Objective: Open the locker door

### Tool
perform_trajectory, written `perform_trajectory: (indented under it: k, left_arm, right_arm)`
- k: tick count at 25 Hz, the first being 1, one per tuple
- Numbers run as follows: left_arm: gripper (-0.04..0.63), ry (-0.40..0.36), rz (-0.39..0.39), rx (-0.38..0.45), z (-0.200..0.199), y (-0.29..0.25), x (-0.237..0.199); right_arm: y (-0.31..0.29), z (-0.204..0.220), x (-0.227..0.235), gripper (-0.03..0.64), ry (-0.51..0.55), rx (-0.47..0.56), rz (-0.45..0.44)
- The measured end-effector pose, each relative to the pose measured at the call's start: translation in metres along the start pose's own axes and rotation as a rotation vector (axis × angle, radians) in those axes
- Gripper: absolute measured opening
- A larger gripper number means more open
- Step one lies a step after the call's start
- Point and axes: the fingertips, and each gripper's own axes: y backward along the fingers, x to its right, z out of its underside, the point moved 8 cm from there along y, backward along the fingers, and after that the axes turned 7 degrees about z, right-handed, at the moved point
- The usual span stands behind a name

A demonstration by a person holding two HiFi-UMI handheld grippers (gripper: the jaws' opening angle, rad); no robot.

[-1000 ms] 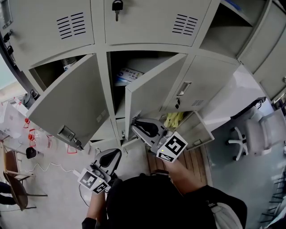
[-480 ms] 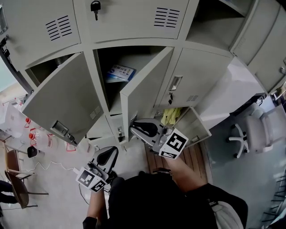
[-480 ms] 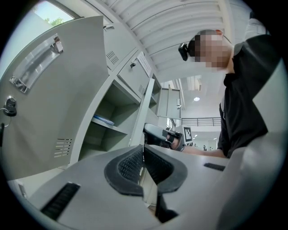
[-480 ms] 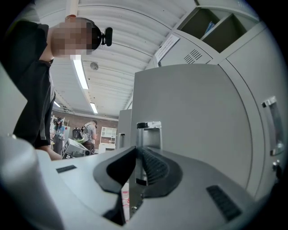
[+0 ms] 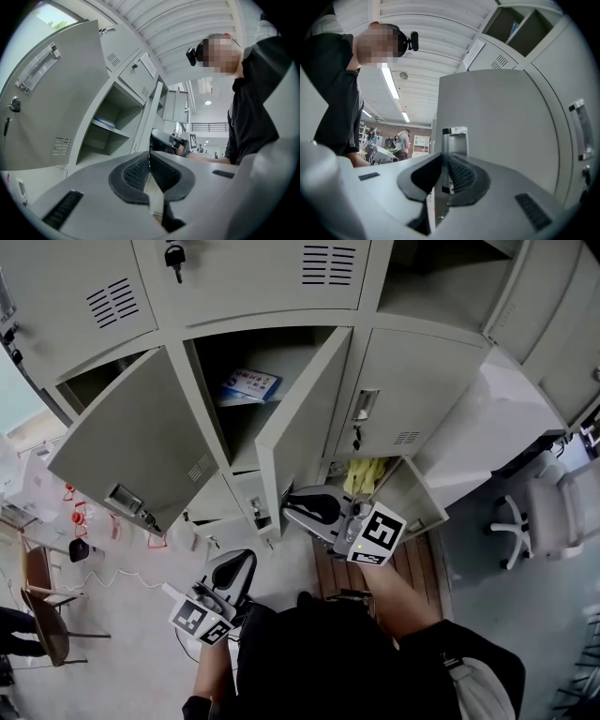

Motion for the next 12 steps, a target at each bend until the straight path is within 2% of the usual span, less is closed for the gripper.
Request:
perform_trajectory:
  k: [12]
  left_arm:
    - [0.018, -0.002, 0.022, -0.016, 0.001, -0.026, 0.001]
  right_arm:
    - [0.023, -0.002, 0.009, 0.055, -0.024, 0.01, -0.124]
